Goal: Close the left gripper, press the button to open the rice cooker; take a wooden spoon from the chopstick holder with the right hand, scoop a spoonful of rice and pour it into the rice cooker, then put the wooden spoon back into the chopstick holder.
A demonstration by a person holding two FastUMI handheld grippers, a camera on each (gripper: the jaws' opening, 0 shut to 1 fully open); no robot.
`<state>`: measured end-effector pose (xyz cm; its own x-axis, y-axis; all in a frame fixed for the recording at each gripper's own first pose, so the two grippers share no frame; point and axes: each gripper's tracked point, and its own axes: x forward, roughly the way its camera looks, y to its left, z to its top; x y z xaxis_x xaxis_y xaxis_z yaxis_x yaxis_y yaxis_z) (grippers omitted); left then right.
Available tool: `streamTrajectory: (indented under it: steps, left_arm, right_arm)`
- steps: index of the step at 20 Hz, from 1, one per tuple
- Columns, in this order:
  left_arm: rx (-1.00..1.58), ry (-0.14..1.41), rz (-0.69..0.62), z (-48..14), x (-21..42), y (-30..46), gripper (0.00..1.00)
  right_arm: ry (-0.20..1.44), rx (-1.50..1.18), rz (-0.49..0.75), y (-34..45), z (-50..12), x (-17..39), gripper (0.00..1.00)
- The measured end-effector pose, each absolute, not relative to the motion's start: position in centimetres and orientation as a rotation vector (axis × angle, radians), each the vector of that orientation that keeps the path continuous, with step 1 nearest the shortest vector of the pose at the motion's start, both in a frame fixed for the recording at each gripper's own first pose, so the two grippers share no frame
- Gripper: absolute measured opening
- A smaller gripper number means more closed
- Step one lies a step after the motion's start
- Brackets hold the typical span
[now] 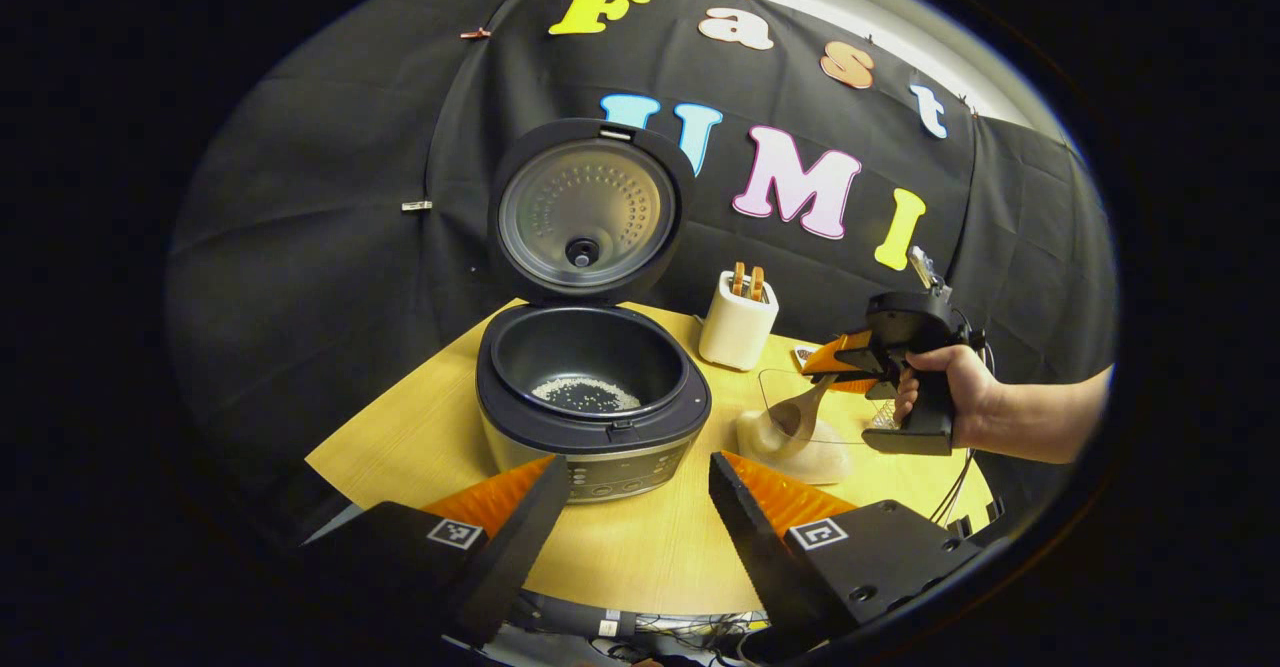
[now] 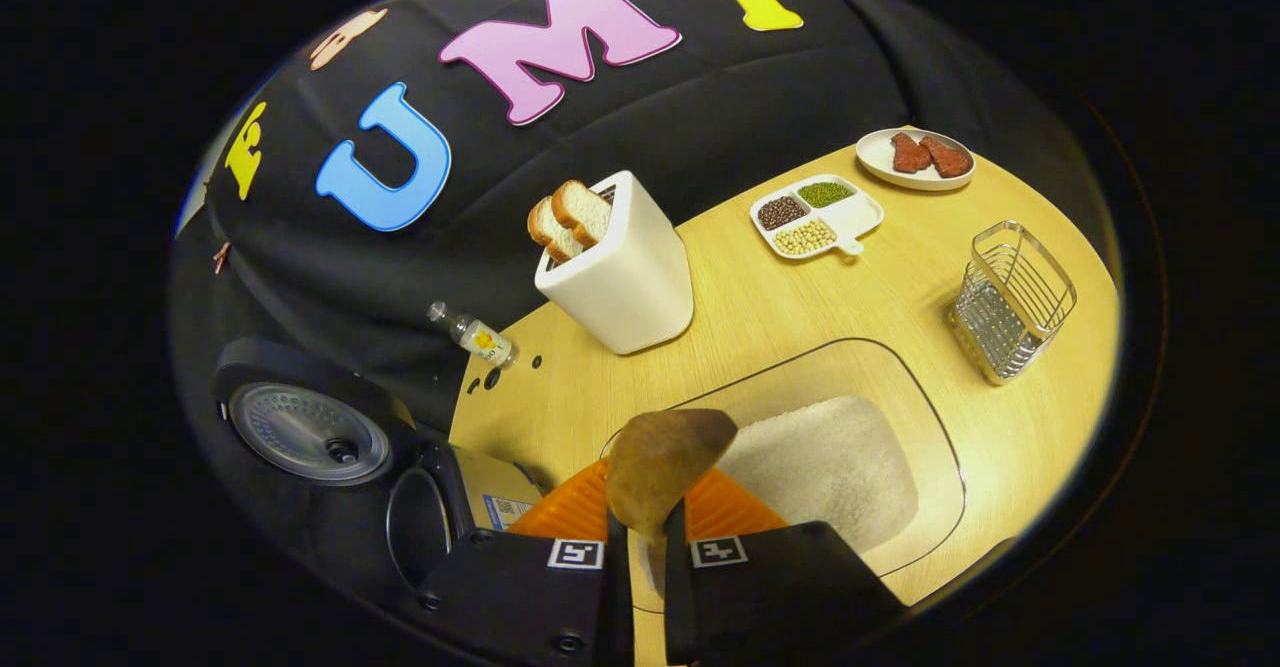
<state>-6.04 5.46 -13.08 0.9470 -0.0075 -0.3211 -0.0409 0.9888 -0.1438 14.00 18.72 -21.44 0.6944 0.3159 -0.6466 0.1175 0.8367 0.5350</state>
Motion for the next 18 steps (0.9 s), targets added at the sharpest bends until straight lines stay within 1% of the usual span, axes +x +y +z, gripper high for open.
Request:
streamTrajectory:
  steps: [9, 12, 15, 18]
  left_arm:
    - [-0.1, 0.295, -0.02, -11.1, -5.3, 5.0, 0.95]
    - [-0.09, 0.288, -0.032, -10.7, -4.9, 5.0, 0.95]
    - [-0.086, 0.273, -0.041, -10.1, -4.5, 5.0, 0.95]
    - [-0.072, 0.253, -0.028, -9.8, -4.2, 5.9, 0.95]
  right_arm:
    - [0.762, 0.827, -0.074, 11.3, -20.3, 13.0, 0.17]
    - [0.721, 0.878, -0.104, 9.5, -18.5, 13.1, 0.16]
    - [0.685, 0.997, -0.12, 9.2, -16.4, 13.7, 0.16]
    - [0.659, 1.109, -0.105, 9.9, -14.3, 14.4, 0.17]
